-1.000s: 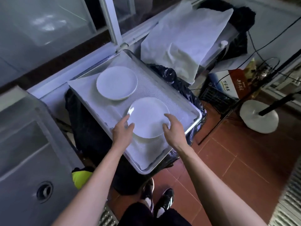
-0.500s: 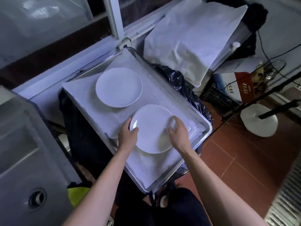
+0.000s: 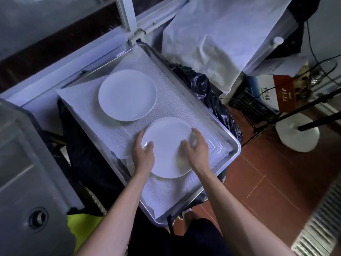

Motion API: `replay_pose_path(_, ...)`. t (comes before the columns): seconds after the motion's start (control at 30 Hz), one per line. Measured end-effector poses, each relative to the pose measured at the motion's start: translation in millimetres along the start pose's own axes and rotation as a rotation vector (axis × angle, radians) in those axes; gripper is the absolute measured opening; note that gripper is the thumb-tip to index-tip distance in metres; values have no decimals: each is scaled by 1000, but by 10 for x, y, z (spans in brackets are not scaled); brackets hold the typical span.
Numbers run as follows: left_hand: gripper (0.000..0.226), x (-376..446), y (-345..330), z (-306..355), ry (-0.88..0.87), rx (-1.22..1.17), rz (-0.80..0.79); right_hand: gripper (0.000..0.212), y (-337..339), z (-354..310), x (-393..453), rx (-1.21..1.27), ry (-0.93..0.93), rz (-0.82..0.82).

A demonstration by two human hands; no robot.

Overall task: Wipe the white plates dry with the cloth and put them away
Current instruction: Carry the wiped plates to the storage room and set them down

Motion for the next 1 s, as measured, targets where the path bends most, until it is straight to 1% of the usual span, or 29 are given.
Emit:
replay_pose_path(0.1, 53, 0, -1, 0, -11, -28, 20, 59, -15, -3, -8, 15, 5, 8)
replay_pose_path(0.2, 54, -15, 25, 22, -40, -7, 41, 60, -3, 31, -42, 54, -17, 2)
replay_pose_path(0.37, 56, -64, 39, 101, -30, -90, 6, 60, 216, -16, -137, 129, -30, 47)
replay_pose_path(0.5, 50, -146, 3, 173, 45, -244, -65, 64, 401, -95, -239, 248, -97, 50)
replay_pose_path(0.6, 49, -231, -69, 215, 67, -277, -126, 56, 535, -188, -328, 315, -78, 45)
replay_pose_path(0.73, 52, -267, -177, 375, 25, -253, -214, 42, 680, -127, -480, 425, -82, 54)
replay_pose_path(0.9, 53, -401, -384, 641, -68, -161, -328, 42, 979, 3, -745, 485, -81, 185)
replay_pose_path(1.0, 52, -527, -545, 760, -92, -98, -384, 42, 1168, 137, -903, 511, -110, 248)
Point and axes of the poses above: each hand's wrist, its own x-axis towards the middle knuckle, its own y-axis out of the back of the hand, z = x × y, the point moved 10 cm from there along x, towards the middle knuckle, and after that the axes turned 6 degrees about -y, right-handed, at the moved point
